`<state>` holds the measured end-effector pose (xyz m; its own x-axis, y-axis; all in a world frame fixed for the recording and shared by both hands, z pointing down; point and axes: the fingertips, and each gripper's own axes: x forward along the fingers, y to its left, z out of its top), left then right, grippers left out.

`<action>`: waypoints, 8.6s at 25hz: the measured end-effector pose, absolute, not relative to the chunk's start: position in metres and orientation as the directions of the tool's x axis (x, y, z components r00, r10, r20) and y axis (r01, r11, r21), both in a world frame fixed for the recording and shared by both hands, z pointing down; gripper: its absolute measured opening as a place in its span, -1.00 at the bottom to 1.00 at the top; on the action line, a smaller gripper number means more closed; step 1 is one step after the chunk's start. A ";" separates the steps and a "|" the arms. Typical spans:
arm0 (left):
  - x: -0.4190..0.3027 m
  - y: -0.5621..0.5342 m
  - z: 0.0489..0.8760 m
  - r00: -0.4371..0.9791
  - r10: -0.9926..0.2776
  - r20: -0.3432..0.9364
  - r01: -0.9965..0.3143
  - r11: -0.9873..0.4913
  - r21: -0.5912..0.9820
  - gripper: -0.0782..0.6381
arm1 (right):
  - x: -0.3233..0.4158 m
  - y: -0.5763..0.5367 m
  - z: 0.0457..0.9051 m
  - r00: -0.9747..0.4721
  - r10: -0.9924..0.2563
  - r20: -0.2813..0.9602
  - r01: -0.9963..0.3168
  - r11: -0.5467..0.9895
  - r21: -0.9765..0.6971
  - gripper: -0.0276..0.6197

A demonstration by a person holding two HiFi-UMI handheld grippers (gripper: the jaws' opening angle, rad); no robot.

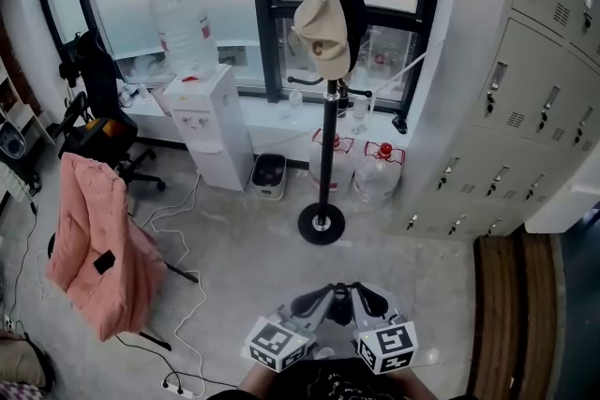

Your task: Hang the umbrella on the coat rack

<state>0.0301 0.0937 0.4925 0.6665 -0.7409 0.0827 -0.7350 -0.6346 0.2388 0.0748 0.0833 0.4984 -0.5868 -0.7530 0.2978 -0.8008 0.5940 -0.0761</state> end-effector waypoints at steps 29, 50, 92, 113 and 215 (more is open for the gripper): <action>-0.021 -0.060 0.496 0.818 -0.556 0.148 -0.576 -0.788 0.218 -0.76 | 0.017 -0.062 0.500 -0.475 -0.819 0.322 -0.877 0.473 -0.090 -0.91; -0.019 -0.132 0.469 0.871 -0.475 0.122 -0.490 -0.859 0.152 -0.76 | 0.022 -0.134 0.477 -0.359 -0.897 0.258 -0.933 0.341 -0.113 -0.91; 0.033 -0.285 0.399 0.769 -0.639 0.009 -0.638 -0.766 0.084 -0.76 | 0.076 -0.284 0.410 -0.406 -0.904 0.131 -0.914 0.403 -0.052 -0.91; 0.060 -0.353 0.368 0.724 -0.688 -0.034 -0.685 -0.725 0.070 -0.76 | 0.103 -0.355 0.379 -0.439 -0.895 0.079 -0.898 0.440 -0.009 -0.90; 0.018 -0.454 0.444 0.421 -0.891 0.168 -0.904 -0.397 0.158 -0.75 | 0.036 -0.463 0.454 -0.729 -0.637 0.249 -0.661 0.750 -0.016 -0.90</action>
